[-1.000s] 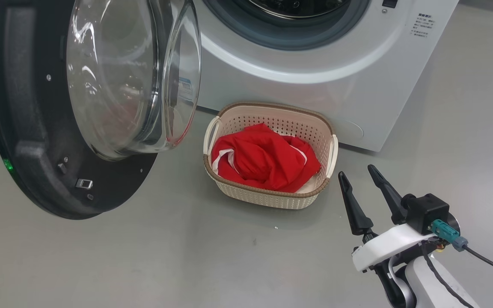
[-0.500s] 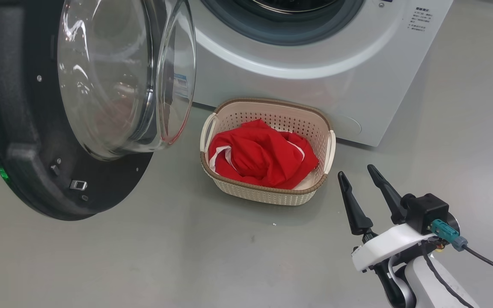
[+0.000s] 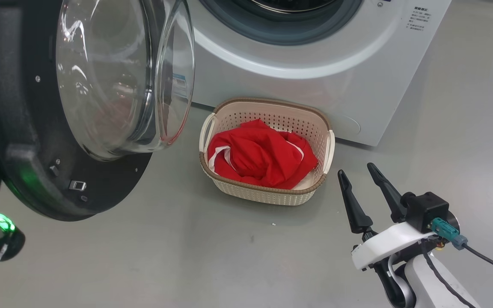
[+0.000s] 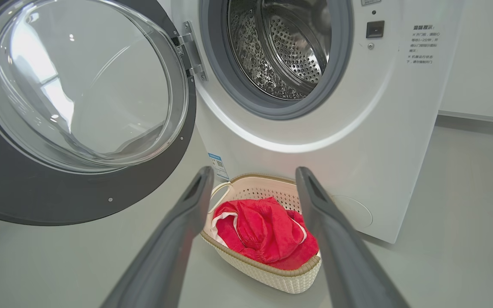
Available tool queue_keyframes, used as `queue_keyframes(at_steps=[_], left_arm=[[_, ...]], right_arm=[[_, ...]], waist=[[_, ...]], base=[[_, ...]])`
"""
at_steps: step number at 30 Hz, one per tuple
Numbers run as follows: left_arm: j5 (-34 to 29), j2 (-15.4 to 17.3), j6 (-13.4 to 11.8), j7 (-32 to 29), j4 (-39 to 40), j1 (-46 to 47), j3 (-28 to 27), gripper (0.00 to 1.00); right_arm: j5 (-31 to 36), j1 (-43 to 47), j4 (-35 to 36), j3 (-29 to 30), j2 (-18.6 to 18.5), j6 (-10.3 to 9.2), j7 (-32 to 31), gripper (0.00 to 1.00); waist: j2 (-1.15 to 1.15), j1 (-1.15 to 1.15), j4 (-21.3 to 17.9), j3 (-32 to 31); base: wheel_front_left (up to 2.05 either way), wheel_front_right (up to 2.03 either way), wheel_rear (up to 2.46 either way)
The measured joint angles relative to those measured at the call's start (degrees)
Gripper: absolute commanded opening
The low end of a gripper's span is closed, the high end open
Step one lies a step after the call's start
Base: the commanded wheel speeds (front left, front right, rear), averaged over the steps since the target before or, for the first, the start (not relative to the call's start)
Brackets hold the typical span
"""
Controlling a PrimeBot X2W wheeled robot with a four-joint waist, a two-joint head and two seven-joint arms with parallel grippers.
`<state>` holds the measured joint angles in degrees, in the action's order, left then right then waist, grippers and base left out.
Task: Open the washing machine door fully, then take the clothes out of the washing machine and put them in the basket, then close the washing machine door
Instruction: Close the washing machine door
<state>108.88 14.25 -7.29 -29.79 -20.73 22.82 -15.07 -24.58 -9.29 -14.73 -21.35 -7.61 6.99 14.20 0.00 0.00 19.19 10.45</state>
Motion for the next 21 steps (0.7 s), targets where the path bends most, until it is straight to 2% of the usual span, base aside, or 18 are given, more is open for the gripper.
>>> queue_keyframes(at_steps=[14, 21], left_arm=[[3.71, -0.57, 0.01, -7.83, 2.5, -2.91, 5.78, 0.0], [5.02, -0.77, 0.01, -9.05, 4.61, -4.13, 6.7, 0.0]], right_arm=[[0.0, -0.02, -0.3, -0.63, 0.08, 0.0, 0.0, 1.0], [-0.01, -0.03, -0.38, -1.26, 0.16, 0.0, 0.0, 1.0]], waist=[[0.0, 0.0, 0.2, -0.75], [0.0, 0.0, -0.22, -1.04]], base=[[0.0, 0.0, 0.0], [0.0, 0.0, 0.0]])
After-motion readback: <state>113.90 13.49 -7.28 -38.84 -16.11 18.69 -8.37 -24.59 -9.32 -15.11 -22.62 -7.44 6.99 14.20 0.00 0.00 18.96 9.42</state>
